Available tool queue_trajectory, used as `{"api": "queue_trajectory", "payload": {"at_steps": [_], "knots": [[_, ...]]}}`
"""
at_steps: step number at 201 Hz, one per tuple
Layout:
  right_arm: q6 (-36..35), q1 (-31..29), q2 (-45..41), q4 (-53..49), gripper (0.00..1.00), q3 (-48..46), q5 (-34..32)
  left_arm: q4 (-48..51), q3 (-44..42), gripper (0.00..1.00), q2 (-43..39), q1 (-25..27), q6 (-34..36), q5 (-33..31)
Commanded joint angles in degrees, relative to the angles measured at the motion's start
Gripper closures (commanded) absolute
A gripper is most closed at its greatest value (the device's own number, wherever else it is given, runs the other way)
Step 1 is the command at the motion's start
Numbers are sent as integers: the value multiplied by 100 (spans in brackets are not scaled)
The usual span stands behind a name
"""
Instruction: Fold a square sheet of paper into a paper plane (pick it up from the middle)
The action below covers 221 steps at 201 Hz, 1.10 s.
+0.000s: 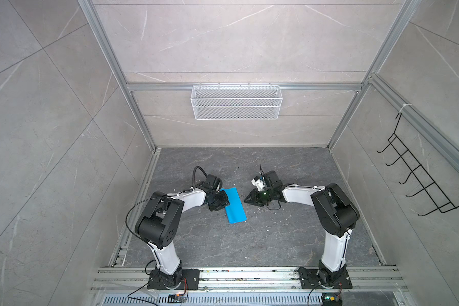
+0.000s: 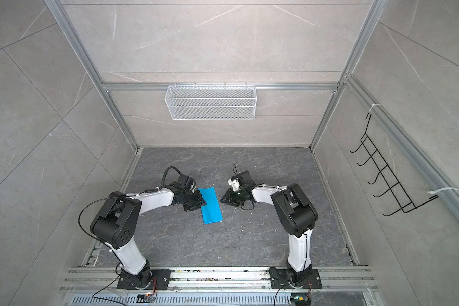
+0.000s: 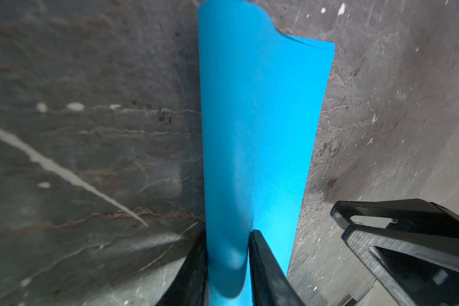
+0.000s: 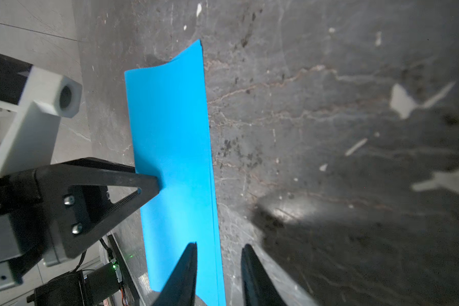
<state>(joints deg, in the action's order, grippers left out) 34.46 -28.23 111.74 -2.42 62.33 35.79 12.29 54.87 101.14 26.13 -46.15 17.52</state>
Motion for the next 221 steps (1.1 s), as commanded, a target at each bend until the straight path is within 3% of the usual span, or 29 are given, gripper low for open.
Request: {"api": "queue_trajectory", "payload": {"at_steps": [1, 221], "knots": [[-132, -34, 88, -90, 68, -3, 60, 511, -3, 68, 204, 32, -122, -295], [-156, -142, 137, -163, 68, -70, 7, 1584, 434, 65, 740, 161, -460, -846]]}}
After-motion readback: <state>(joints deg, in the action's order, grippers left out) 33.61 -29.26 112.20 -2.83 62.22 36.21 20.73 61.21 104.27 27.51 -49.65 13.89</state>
